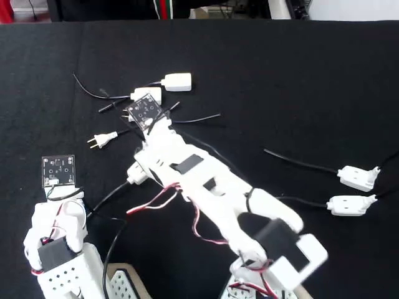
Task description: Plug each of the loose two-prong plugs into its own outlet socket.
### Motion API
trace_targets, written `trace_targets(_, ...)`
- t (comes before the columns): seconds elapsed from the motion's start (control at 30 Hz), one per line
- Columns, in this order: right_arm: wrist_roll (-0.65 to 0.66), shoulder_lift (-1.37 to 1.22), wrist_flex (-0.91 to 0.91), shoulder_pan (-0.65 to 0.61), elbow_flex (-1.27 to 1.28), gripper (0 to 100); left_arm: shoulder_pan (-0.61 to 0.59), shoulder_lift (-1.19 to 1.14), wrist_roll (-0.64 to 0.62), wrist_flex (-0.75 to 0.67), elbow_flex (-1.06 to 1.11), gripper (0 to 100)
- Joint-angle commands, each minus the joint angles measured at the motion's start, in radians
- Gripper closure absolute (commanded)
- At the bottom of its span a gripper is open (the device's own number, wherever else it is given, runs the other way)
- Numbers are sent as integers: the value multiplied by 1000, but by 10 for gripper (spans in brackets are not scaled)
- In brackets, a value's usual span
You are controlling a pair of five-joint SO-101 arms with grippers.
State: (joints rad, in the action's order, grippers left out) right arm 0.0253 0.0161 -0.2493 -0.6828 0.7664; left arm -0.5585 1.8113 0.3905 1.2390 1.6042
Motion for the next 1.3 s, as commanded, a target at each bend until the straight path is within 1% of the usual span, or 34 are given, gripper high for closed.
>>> trace_targets(0.0, 6, -22, 11, -15, -15, 987, 13, 9, 11, -2, -4, 970)
trace_targets(0.47, 2, 56, -35, -5, -7, 987, 13, 9, 11, -3, -4, 970)
trace_targets(0.53, 2, 90, -107, 9, -18, 987, 13, 9, 11, -3, -4, 970)
trace_targets(0.6, 5, 137, -222, 32, -42, 987, 13, 9, 11, -3, -4, 970)
trace_targets(0.7, 15, 194, -420, 133, -99, 987, 13, 9, 11, -3, -2, 970)
trace_targets(0.8, 89, 196, -526, 224, -108, 987, 13, 9, 11, -3, -2, 970)
trace_targets(0.93, 114, 142, -568, 229, -62, 986, 13, 9, 11, -3, -2, 970)
trace_targets(1.13, 114, 38, -591, 215, -93, 980, 12, 9, 14, -3, -2, 970)
trace_targets(1.27, 117, -58, -741, 176, -211, 874, 12, 9, 71, -3, 16, 970)
